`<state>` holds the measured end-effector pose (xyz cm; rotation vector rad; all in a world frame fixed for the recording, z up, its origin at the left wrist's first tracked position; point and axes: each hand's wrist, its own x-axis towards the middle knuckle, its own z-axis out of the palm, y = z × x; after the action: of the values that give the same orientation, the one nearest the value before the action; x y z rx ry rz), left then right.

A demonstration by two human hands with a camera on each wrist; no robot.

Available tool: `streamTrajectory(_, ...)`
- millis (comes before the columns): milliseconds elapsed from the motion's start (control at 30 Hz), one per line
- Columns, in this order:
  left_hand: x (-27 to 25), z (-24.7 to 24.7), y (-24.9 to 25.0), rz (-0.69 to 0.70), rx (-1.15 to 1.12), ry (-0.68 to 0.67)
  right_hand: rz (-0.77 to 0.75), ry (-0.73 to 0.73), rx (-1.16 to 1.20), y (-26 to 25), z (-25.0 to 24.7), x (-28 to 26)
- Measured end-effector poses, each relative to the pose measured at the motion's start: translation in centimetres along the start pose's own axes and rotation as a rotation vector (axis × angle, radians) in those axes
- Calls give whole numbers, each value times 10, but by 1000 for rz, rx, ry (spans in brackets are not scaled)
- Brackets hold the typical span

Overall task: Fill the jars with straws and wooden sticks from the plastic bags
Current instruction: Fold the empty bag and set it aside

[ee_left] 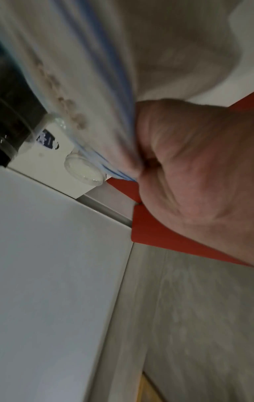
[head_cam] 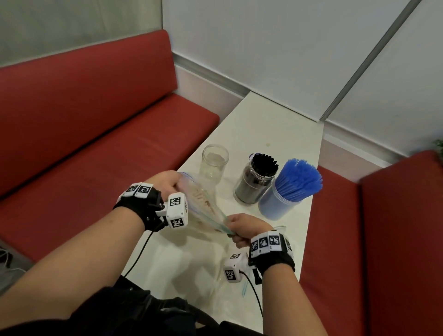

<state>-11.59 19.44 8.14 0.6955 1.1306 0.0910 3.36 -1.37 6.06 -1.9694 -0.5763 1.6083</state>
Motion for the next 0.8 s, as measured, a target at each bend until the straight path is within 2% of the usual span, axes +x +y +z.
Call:
streamTrajectory(100,1,3,-1,-113,-60,-45,25,232,-327,-11,8,-3)
streamTrajectory(133,2,7,-1,-124,15,-70,-30,334,-367,-16,12,-2)
streamTrajectory(200,-2,15,-8,-123,175,-104,-265,499,-321,-27,23,-2)
streamTrajectory(267,-3,21,-14,-93,333,-139,-415,493,-302,-39,36,4)
streamTrajectory(333,-4,21,-15,-45,411,-243,-369,398,-338,-48,45,13)
streamTrajectory(367,-4,18,-15,2,433,-315,-333,364,-242,-50,46,19)
streamTrajectory(433,-6,9,-15,90,541,-427,-269,344,228,-45,45,27)
streamTrajectory(467,-6,3,-14,106,629,-426,-235,311,459,-39,45,31)
streamTrajectory(533,-5,-7,-15,138,893,-278,-185,275,798,-28,45,38)
streamTrajectory(633,-2,-17,-19,182,1411,15,-79,259,1023,-12,48,51)
streamTrajectory(700,9,-25,-30,176,1372,140,15,221,1046,0,49,58)
streamTrajectory(733,16,-29,-36,152,1192,163,52,210,1032,7,49,61)
streamTrajectory(800,28,-35,-49,-1,630,115,76,200,945,18,51,63)
